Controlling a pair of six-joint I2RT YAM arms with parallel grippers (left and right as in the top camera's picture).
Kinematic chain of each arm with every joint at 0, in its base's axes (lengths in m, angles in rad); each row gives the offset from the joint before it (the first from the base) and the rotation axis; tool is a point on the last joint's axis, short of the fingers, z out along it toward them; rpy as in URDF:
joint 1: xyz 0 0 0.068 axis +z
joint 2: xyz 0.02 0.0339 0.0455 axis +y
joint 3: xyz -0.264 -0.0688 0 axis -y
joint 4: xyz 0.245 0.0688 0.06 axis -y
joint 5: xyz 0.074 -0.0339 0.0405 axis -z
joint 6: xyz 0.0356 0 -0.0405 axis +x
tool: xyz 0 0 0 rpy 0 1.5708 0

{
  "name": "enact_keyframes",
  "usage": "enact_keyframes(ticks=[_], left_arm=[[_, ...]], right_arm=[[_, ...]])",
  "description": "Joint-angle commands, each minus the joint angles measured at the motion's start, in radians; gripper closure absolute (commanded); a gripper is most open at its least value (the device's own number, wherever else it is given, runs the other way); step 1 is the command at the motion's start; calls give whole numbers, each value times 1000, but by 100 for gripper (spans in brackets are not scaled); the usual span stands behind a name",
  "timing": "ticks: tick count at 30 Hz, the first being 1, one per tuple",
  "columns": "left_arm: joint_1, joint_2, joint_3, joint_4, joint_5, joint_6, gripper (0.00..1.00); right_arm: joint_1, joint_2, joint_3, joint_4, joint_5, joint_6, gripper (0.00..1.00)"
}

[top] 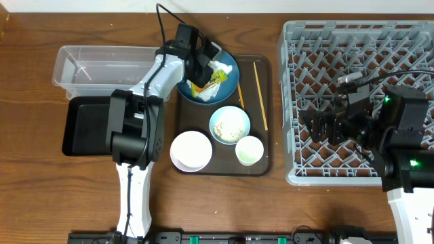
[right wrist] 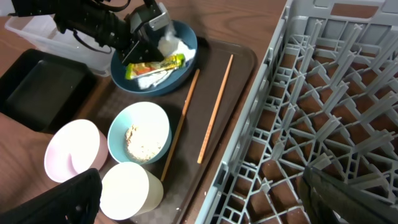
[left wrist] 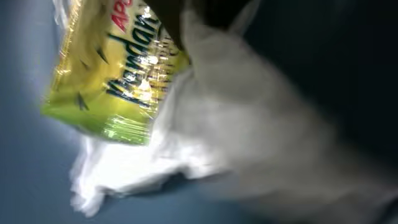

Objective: Sort waste into correct bins and load items into the dishwasher rack
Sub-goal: 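Carry the tissue and yellow wrapper left and drop into clear bin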

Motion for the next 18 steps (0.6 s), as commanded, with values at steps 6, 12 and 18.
enact_keyframes(ticks=[6, 12, 18], left_arm=[[2, -162, 12, 17, -4, -205, 94], [21, -314, 12, -13, -8, -302, 94], [74, -419, 12, -75, -153, -365, 94]], right_arm=[[13, 0, 22, -1, -8, 14, 1], [13, 0, 22, -1, -8, 15, 1], [13, 0, 22, -1, -8, 15, 1]])
